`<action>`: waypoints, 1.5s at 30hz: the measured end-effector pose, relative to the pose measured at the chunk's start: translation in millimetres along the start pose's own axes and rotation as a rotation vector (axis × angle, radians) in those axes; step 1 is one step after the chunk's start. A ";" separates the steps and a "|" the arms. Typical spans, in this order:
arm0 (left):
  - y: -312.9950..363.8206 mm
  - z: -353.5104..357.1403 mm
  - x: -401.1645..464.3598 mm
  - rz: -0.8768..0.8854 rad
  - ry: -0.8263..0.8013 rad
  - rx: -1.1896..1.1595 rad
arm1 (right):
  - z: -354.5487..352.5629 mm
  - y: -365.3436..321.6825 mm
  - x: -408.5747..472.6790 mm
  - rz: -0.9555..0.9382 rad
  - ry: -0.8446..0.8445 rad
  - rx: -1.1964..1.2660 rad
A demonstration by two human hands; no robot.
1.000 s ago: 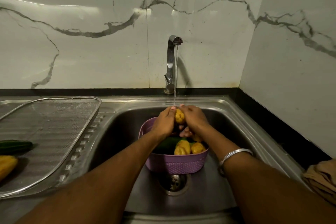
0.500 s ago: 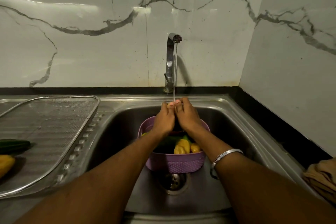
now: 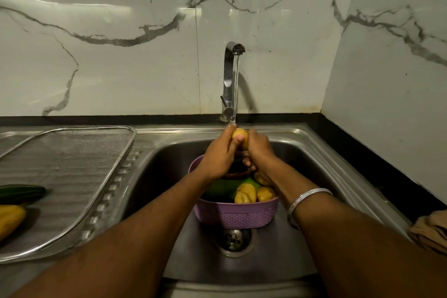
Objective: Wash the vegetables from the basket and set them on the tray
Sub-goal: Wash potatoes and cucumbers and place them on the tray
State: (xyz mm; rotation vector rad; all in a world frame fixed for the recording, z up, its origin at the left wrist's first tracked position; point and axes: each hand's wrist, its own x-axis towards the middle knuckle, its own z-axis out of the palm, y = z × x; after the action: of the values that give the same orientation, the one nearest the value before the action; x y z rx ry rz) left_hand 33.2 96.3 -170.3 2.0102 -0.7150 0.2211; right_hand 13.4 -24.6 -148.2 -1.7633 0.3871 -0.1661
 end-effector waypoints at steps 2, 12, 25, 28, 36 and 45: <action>-0.3 -4.0 -1.6 0.107 -0.030 0.135 | -7.1 -3.6 -1.1 0.226 -0.165 0.181; 19.8 11.0 6.7 -0.370 0.069 -0.053 | -2.3 2.7 -0.3 -0.348 0.186 -0.525; 14.5 10.8 9.2 -0.655 0.274 -0.380 | 14.9 3.9 -9.1 -0.741 0.266 -0.791; 12.4 5.7 4.9 -0.322 0.315 0.080 | 11.0 -1.7 -4.1 -0.611 0.270 -0.635; 9.6 -4.1 -5.1 0.114 0.370 0.532 | 4.7 -13.8 -8.6 0.283 -0.300 0.151; -1.2 9.5 14.1 -0.437 0.214 -0.178 | 4.0 3.0 -5.6 -0.474 0.197 -0.554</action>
State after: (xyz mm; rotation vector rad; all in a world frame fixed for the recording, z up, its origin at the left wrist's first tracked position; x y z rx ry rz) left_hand 44.1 83.2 -170.2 1.8836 -0.1464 0.1064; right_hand 8.9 -19.6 -151.5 -2.3780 0.1506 -0.6213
